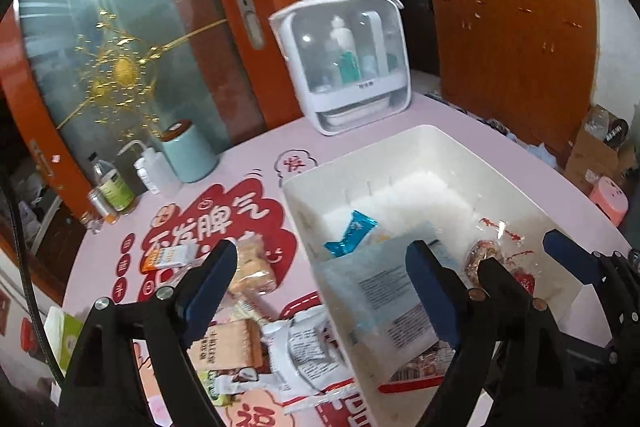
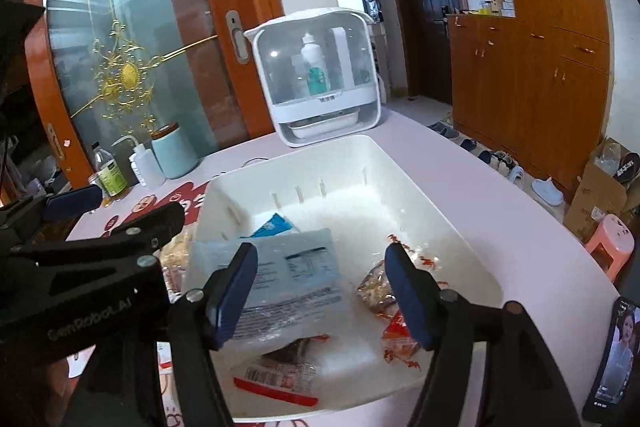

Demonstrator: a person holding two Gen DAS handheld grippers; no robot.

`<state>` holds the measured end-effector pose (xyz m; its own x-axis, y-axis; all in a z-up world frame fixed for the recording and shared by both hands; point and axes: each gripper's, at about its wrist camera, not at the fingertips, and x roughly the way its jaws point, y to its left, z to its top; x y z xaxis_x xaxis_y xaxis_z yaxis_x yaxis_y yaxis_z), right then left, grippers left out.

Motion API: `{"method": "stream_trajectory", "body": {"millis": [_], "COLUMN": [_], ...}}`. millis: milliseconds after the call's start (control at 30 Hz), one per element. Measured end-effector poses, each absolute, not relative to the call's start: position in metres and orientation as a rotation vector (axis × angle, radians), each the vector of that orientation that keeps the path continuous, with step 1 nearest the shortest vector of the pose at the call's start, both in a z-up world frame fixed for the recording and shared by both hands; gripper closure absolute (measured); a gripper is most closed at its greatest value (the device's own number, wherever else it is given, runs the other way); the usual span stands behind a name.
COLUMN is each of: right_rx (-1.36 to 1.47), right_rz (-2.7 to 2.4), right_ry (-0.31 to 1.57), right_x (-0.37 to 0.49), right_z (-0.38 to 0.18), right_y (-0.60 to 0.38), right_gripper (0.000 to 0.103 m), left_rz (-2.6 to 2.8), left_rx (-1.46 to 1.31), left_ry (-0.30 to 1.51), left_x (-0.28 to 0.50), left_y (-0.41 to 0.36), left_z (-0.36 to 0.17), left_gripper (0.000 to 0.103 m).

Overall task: Organize snacks
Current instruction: 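Open both tools to drop the snacks into the white box, then withdraw both tools from the box back over the snack pile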

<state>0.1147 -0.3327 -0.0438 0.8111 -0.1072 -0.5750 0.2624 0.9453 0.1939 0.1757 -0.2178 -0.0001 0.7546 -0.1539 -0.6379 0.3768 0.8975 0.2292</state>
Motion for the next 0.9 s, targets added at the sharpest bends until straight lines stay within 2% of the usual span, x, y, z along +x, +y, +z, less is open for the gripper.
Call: {"method": "stream_trajectory", "body": {"millis": [500, 900], "right_rx": [0.237, 0.169], "right_rz": [-0.175, -0.098], "right_ry": [0.524, 0.524], "right_x": [0.087, 0.068], "right_z": [-0.011, 0.011], "right_y": [-0.303, -0.255], "right_gripper": [0.036, 0.036], "left_rz": [-0.188, -0.058], "left_rx": [0.221, 0.145], "left_ry": [0.621, 0.658], "left_x": [0.132, 0.093], "left_y": [-0.146, -0.057], "left_z": [0.037, 0.029], "left_gripper": [0.017, 0.015]}}
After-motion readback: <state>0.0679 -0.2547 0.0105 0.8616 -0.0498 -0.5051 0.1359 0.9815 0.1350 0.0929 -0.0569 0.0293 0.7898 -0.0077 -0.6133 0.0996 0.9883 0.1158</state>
